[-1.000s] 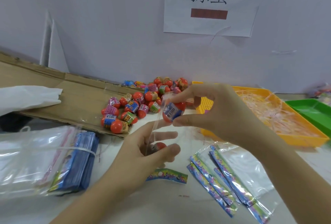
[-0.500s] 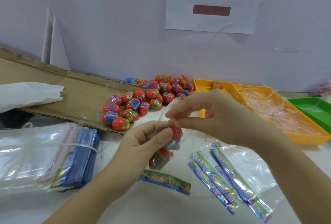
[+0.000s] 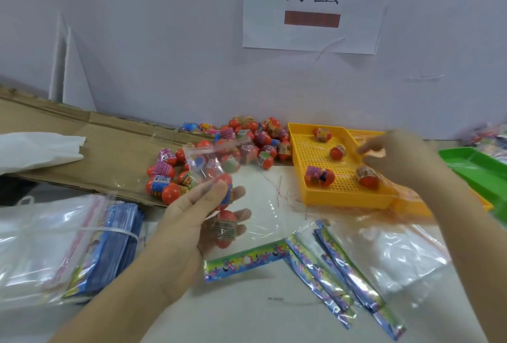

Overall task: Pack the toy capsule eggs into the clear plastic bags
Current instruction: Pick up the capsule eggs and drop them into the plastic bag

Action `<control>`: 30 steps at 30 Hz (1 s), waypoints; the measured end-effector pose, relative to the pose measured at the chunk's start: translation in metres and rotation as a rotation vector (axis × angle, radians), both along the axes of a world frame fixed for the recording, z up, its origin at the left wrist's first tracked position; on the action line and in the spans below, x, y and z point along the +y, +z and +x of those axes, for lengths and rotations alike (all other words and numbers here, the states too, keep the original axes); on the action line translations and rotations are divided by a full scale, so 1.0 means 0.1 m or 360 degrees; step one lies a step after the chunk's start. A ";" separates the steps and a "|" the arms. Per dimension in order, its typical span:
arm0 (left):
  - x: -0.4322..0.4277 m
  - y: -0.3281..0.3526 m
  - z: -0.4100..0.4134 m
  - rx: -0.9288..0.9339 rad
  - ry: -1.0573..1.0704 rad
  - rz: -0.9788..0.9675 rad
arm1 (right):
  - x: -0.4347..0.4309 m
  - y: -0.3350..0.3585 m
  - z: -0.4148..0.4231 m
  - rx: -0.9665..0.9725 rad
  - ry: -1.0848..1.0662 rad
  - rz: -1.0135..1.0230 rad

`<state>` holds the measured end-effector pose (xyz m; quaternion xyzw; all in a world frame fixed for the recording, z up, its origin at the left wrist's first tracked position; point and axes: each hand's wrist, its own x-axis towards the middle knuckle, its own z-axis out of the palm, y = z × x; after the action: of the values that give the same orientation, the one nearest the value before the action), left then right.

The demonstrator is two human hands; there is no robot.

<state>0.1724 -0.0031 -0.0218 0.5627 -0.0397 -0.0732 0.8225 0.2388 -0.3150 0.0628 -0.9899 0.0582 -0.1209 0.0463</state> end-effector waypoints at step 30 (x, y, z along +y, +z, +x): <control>-0.15 0.17 -0.17 -0.0162 0.0170 0.0375 | 1.04 0.24 -0.51 -0.0467 0.1138 0.1197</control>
<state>0.1556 -0.0186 -0.0047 0.6597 -0.0425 -0.0050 0.7503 0.1877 -0.2111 0.0869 -0.8358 -0.2503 -0.2055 0.4434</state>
